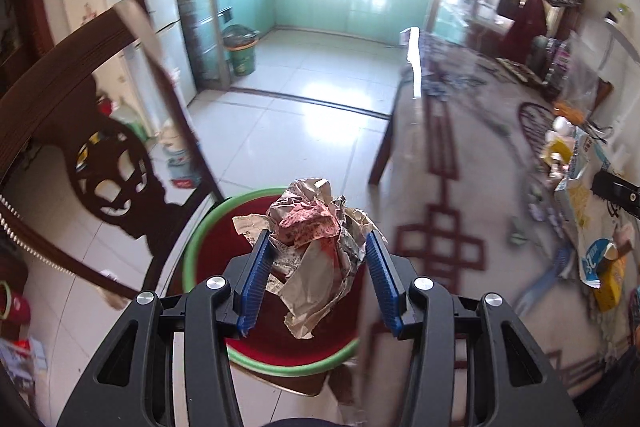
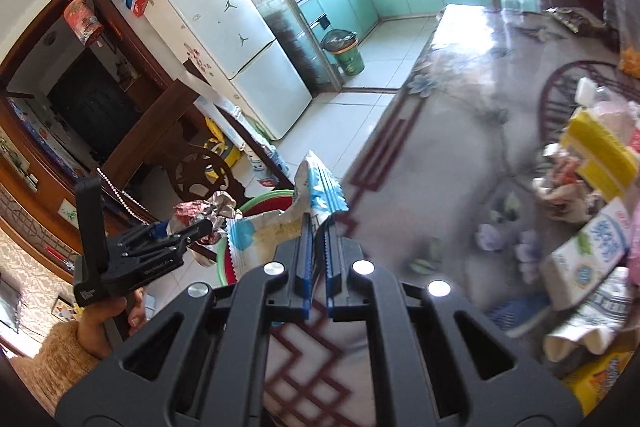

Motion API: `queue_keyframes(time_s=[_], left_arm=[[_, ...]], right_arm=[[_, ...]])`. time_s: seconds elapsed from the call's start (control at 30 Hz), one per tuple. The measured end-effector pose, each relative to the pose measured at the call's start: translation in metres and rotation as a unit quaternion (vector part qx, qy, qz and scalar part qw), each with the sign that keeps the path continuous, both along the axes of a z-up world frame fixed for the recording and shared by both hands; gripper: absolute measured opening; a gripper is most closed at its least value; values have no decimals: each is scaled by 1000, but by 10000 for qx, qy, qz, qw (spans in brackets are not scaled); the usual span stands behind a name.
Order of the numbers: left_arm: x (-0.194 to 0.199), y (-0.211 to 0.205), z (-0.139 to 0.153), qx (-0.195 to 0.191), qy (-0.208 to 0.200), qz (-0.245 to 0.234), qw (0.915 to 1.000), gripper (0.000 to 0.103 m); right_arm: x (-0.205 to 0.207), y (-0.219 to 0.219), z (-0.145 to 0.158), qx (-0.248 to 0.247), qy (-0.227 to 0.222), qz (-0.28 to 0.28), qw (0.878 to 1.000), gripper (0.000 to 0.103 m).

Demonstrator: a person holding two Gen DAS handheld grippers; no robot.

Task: Collect trash
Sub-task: 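Carry both items over the red bucket and open both grippers to drop them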

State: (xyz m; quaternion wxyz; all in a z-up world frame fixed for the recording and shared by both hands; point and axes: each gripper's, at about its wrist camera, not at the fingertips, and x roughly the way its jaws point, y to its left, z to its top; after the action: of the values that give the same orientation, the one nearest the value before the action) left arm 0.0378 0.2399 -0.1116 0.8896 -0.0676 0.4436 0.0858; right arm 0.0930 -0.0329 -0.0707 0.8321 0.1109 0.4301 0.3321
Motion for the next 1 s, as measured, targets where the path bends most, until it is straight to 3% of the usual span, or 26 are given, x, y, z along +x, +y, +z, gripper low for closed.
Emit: queue_keyframes(time_s=[0.23, 0.4, 0.47, 0.5, 0.53, 0.73, 1.0], left_arm=[[4, 28, -18, -48, 147, 365, 9992, 45], [7, 36, -21, -37, 146, 529, 9985, 50], [6, 37, -19, 53, 100, 620, 9980, 62], [6, 37, -17, 104, 79, 679, 9976, 76], [5, 38, -16, 139, 44, 728, 9972, 80], [-2, 34, -3, 146, -167, 729, 9971, 81], [1, -11, 18, 45, -437, 213, 9988, 81]], right_arm=[[9, 63, -11, -193, 175, 401, 9989, 6], [11, 80, -16, -167, 239, 545, 9981, 7], [11, 83, -14, -139, 237, 590, 9979, 23], [10, 85, -14, -129, 231, 590, 9979, 56], [9, 84, -13, -137, 192, 530, 9983, 81], [-3, 58, 1, -146, -70, 297, 9994, 81], [-33, -58, 13, -576, -415, -629, 9955, 81]])
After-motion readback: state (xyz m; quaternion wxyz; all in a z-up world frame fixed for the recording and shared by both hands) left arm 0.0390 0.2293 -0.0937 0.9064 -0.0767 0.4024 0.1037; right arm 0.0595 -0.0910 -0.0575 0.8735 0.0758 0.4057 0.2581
